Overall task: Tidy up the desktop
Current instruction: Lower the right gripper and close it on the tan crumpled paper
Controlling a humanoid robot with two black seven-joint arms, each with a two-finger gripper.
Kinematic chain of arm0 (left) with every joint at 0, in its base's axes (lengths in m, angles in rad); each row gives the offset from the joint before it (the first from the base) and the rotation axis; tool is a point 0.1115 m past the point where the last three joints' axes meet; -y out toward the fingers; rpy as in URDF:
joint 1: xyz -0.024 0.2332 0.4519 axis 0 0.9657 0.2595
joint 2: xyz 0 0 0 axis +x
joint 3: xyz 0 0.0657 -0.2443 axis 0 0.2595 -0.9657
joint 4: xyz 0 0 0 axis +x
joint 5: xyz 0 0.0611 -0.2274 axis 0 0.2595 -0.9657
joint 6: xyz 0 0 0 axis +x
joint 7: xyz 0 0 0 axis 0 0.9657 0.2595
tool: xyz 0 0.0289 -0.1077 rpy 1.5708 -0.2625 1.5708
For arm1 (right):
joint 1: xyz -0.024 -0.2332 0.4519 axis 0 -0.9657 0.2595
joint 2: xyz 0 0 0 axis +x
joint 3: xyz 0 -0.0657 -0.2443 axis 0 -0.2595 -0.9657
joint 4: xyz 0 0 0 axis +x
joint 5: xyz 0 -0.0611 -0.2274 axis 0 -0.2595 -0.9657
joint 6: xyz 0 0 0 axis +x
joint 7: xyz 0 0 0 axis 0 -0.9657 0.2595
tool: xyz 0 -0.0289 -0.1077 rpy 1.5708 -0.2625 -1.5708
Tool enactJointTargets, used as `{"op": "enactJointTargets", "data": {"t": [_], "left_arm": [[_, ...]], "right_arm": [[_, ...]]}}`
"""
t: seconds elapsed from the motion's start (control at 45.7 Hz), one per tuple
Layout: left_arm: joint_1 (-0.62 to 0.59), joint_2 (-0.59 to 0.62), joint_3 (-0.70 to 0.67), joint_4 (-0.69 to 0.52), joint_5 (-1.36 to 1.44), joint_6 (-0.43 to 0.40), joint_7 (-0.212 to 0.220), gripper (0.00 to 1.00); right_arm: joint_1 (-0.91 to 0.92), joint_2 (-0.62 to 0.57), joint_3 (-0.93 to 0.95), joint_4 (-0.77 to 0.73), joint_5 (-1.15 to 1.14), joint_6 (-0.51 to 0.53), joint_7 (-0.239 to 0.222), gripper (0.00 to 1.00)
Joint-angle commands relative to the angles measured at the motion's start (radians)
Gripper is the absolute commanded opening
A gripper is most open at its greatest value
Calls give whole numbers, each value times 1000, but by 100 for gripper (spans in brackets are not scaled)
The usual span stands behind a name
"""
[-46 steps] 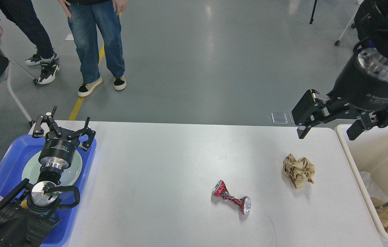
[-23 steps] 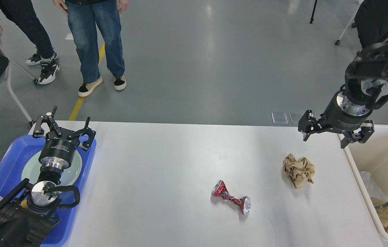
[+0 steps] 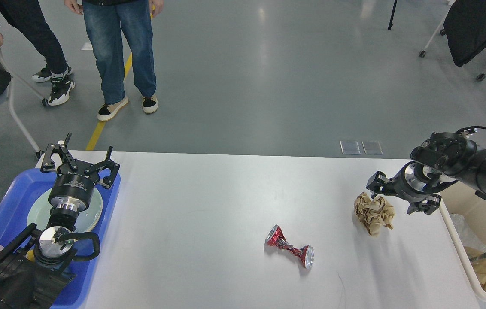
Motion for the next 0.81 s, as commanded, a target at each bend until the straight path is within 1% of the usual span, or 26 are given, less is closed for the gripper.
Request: {"op": "enactJointTargets", "data": {"t": [0.0,0.109,0.219,0.394,0.547,0.657,0.722,0.744,0.788], "left_arm": [[0,0,0,0,0,0,0,96],[0,0,0,0,0,0,0,96],[0,0,0,0,0,0,0,96],[0,0,0,0,0,0,0,96],[0,0,0,0,0,0,0,96],[0,0,0,0,0,0,0,96],[0,0,0,0,0,0,0,96],[0,0,0,0,0,0,0,96],[0,0,0,0,0,0,0,96]], "right_arm": [[-45,17,19,-28,7,-24,2,97],[-63,22,60,-30,13,-47,0,96],[-83,23,97,-32,13,-98,0,97],[-122,58,103,-30,13,-173,0,99],[-142,78,105,-28,13,-216,0,99],[-158,88,103,-28,12,-271,0,99],[-169,88,103,-24,12,-314,0,96],[-171,88,103,-21,12,-326,0,92],[-175,88,103,-16,13,-340,0,79]]}}
